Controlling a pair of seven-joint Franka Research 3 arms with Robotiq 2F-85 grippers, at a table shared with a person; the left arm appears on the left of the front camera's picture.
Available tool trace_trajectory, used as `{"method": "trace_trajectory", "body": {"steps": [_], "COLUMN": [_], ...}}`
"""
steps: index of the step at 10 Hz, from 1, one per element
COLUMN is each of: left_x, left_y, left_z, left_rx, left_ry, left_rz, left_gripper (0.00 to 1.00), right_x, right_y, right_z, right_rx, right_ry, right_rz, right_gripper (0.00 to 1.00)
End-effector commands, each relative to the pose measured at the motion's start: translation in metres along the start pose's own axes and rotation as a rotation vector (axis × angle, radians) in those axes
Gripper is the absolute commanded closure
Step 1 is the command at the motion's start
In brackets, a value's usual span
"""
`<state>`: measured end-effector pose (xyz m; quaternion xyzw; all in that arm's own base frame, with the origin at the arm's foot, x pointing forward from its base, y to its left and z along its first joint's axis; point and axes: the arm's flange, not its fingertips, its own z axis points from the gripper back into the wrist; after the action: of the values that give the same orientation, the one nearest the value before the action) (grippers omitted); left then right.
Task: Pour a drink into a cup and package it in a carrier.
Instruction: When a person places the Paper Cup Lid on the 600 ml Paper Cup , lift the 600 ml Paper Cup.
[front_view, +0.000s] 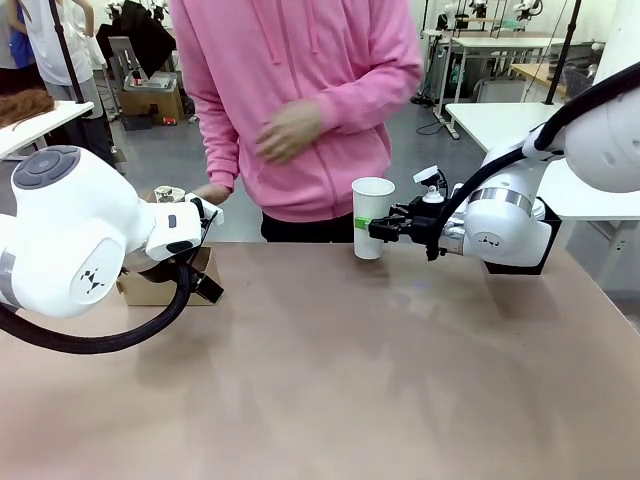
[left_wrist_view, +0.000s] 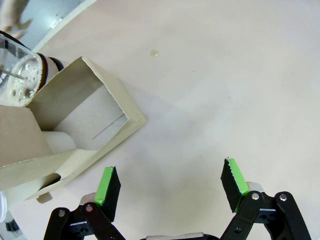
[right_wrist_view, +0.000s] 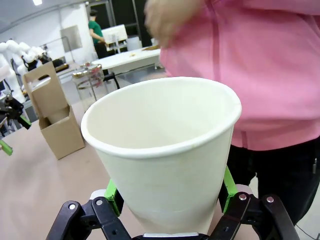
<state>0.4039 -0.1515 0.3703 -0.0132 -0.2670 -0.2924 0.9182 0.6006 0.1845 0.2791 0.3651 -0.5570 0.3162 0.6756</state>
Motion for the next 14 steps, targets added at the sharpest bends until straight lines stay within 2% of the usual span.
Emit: {"method": "trace_trajectory", "body": {"steps": [1, 14], "left_x": [0.0000, 0.0000], "left_y": [0.0001, 0.0001], "left_z": [0.0003, 0.0003], "left_rx": [-0.001, -0.001], "left_ry": [-0.001, -0.001], "left_rz": [0.000, 0.000], "left_gripper": [0.00, 0.00], "right_x": [0.0032, 0.0032], "right_y": [0.0032, 0.0032], "right_z": [0.0015, 0.0015], "right_rx": [-0.002, -0.002], "right_ry": [-0.003, -0.003], "right_rz": [-0.002, -0.002], "right_gripper": [0.13, 0.13]}}
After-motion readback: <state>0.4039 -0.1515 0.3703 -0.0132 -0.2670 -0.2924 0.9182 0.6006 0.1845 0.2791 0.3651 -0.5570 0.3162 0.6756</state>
